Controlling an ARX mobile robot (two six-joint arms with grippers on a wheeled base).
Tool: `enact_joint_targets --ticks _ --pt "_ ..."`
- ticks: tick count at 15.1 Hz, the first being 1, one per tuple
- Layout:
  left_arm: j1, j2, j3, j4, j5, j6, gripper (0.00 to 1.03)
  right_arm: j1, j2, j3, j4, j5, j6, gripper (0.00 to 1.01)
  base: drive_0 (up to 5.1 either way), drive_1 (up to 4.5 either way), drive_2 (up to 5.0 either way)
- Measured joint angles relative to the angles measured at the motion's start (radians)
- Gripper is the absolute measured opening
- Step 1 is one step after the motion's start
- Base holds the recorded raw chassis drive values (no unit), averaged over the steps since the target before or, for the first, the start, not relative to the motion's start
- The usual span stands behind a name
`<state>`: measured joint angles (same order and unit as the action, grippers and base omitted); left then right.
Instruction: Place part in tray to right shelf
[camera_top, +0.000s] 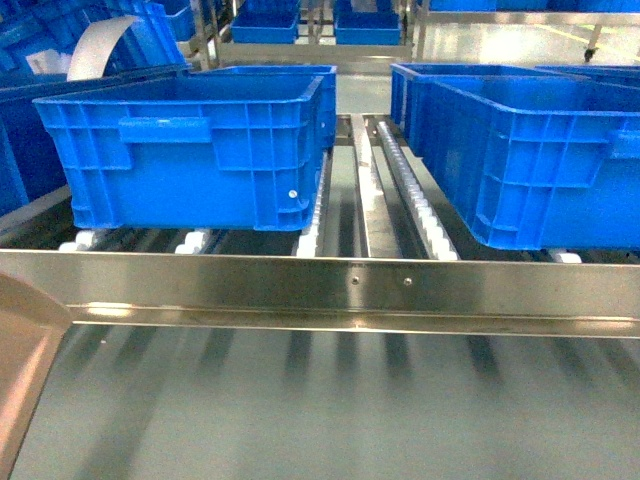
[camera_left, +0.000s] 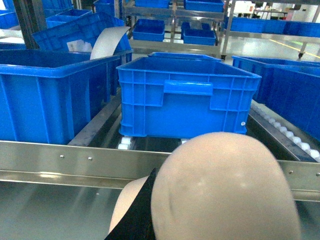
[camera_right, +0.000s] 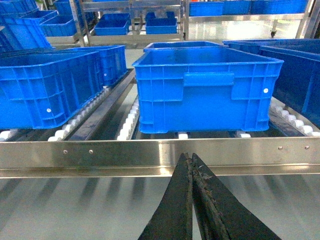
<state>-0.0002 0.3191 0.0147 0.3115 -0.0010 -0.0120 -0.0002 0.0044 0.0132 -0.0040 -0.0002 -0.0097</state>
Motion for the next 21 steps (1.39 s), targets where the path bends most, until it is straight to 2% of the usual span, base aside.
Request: enact_joint_targets --ticks 9,11,12,14,17,18,19,20,21 --pt "0.000 -0.145 0.000 -0.143 0.001 0.000 0.16 0.000 0.000 0.000 0.000 0.000 0.000 0.02 0.0 0.00 0.0" --pt "0.000 -0.305 0.000 -0.347 0.001 0.000 0.16 0.000 0.000 0.000 -0.001 0.000 0.000 0.02 0.0 0.00 0.0" --pt "0.000 -0.309 0.001 -0.298 -0.002 0.002 0.16 0.000 0.000 0.000 0.001 0.000 0.000 0.02 0.0 0.00 0.0" --pt "0.000 -0.308 0.001 -0.333 0.000 0.001 0.16 0.000 0.000 0.000 0.000 0.000 0.000 0.02 0.0 0.00 0.0" --pt "0.000 -0.310 0.001 -0.321 0.002 0.002 0.16 0.000 0.000 0.000 0.000 0.000 0.000 0.04 0.0 0.00 0.0" --pt "0.000 -0.310 0.001 -0.321 0.001 0.002 0.16 0.000 0.000 0.000 0.000 0.000 0.000 0.11 0.0 0.00 0.0" --pt "0.000 -0.310 0.001 -0.321 0.001 0.001 0.16 0.000 0.000 0.000 0.000 0.000 0.000 0.22 0.0 0.00 0.0" --pt "0.000 -0.310 0.001 -0.321 0.001 0.001 0.16 0.000 0.000 0.000 0.000 0.000 0.000 0.36 0.0 0.00 0.0" --pt "0.000 -0.310 0.001 -0.321 0.001 0.001 0.16 0.000 0.000 0.000 0.000 0.000 0.000 0.61 0.0 0.00 0.0"
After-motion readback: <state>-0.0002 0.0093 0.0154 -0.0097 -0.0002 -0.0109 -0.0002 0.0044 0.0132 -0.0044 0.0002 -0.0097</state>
